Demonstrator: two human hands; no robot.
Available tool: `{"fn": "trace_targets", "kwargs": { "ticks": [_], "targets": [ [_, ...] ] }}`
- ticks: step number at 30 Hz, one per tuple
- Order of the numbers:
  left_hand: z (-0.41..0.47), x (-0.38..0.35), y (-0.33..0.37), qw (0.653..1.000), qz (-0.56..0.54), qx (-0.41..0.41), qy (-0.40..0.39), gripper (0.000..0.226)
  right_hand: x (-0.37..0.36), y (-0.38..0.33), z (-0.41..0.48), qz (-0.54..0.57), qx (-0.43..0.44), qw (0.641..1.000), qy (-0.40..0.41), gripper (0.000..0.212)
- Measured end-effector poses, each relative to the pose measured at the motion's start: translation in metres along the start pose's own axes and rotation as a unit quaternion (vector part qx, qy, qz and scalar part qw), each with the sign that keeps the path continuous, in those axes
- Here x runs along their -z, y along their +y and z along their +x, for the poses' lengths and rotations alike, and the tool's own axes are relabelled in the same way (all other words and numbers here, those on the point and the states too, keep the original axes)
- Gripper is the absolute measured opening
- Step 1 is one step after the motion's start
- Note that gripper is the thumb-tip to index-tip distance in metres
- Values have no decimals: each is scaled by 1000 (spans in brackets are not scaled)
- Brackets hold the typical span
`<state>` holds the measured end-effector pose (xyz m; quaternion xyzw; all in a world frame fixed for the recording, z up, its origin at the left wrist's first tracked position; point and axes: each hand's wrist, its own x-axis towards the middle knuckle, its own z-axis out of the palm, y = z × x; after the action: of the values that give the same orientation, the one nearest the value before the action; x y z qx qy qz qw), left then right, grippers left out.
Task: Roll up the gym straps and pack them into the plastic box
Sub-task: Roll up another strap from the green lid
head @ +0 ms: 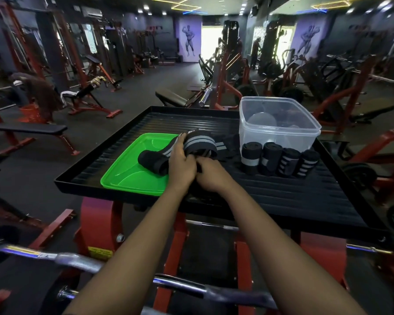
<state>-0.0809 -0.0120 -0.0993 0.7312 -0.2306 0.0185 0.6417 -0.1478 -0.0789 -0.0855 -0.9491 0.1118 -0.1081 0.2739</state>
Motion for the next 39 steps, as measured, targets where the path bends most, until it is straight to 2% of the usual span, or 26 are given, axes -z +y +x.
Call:
{"fn": "trace_targets", "kwargs": {
  "ticks": [4,9,12,15,18,21,25,28,30,32,34,36,37,39],
  "targets": [
    [10,11,-8,988,152,-20,-11,73,3,6,13,-40,-58,997,18,31],
    [18,18,-9,961,272,19,-53,69,4,5,37,-97,-138,979,113,34],
    [18,20,-10,959,277,23,-51,65,7,1,46,-115,-188,964,149,30],
    [22,21,-11,961,272,33,-46,67,5,1,57,-68,-222,969,83,39],
    [24,21,-11,959,277,33,-43,67,2,3,59,-84,-205,975,32,41],
    [27,21,-11,965,259,21,-29,65,7,7,54,-95,-191,974,77,34],
    [29,22,-11,976,219,4,16,61,19,6,46,-153,-123,961,192,22],
    [30,22,-11,981,190,11,44,52,18,4,42,-37,-95,971,216,30],
    [32,23,-13,985,159,19,62,47,16,1,41,1,-105,980,167,38],
    [31,22,-14,989,125,21,75,42,14,2,39,51,-141,985,89,56],
    [31,22,-15,992,87,22,84,35,13,4,37,173,-191,966,22,74],
    [30,22,-15,995,46,25,86,30,10,5,35,229,-213,950,-1,85],
    [30,21,-16,996,27,21,82,29,10,5,33,267,-213,940,-2,84],
    [27,20,-15,997,-5,17,69,28,10,5,29,407,-166,898,-21,62]
  ]
}}
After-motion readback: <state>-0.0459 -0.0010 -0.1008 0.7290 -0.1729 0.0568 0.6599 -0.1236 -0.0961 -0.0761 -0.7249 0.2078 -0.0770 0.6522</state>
